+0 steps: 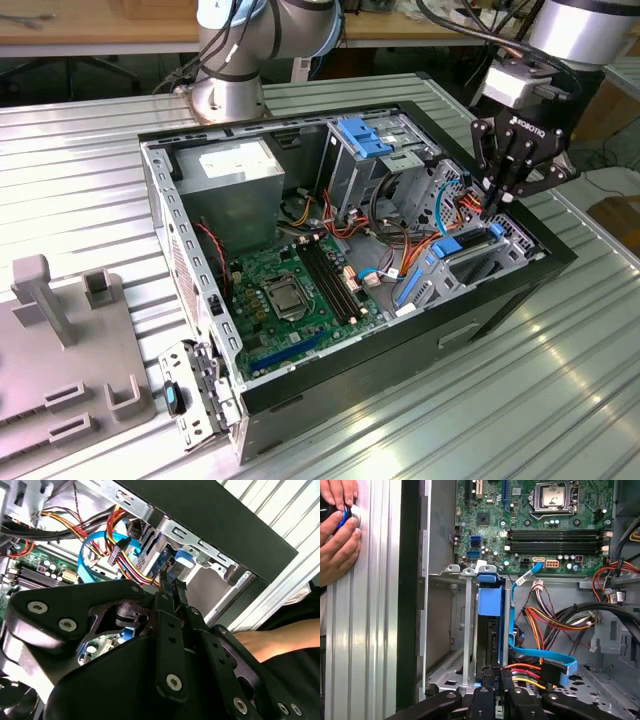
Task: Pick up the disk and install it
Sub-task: 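Insert the first disk wire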
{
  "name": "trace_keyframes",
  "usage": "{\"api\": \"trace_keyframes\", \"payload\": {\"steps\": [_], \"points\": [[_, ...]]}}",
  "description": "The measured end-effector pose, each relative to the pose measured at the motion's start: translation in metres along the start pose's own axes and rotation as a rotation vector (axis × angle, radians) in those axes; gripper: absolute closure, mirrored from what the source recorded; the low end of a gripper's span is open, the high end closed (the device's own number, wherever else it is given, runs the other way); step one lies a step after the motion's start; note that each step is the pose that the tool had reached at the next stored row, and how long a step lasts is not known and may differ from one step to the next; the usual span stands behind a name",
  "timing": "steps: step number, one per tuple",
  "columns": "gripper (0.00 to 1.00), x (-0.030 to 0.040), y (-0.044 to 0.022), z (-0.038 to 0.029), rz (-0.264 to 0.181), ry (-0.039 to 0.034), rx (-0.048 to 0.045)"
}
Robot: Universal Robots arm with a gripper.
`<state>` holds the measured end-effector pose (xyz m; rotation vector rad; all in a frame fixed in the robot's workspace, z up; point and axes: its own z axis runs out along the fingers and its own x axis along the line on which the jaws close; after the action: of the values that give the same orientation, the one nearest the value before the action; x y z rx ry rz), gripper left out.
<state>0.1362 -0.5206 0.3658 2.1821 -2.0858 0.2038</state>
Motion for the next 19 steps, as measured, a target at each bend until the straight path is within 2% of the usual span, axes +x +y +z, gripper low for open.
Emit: {"api": "trace_keyframes", "payload": {"steps": [2, 3, 5, 7, 10, 14, 16, 18, 19], "points": [[0.83, 0.0026, 0.0003, 0.0011, 0.001, -0.0106, 0.0019], [0.83, 0.0033, 0.0009, 0.0016, 0.001, -0.0212, 0.0059], [0.83, 0.0036, 0.0018, 0.002, 0.003, -0.0283, 0.0139], [0.83, 0.0039, 0.0025, 0.0029, 0.005, -0.0312, 0.0245], [0.83, 0.0037, 0.0039, 0.0048, 0.01, -0.0309, 0.0399], [0.83, 0.0032, 0.0047, 0.0073, 0.044, -0.0297, 0.0352], [0.83, 0.0031, 0.0059, 0.008, 0.047, -0.0307, 0.036], [0.83, 0.004, 0.0073, 0.009, 0.048, -0.0385, 0.0383], [0.83, 0.005, 0.0081, 0.0096, 0.048, -0.0484, 0.0388]]}}
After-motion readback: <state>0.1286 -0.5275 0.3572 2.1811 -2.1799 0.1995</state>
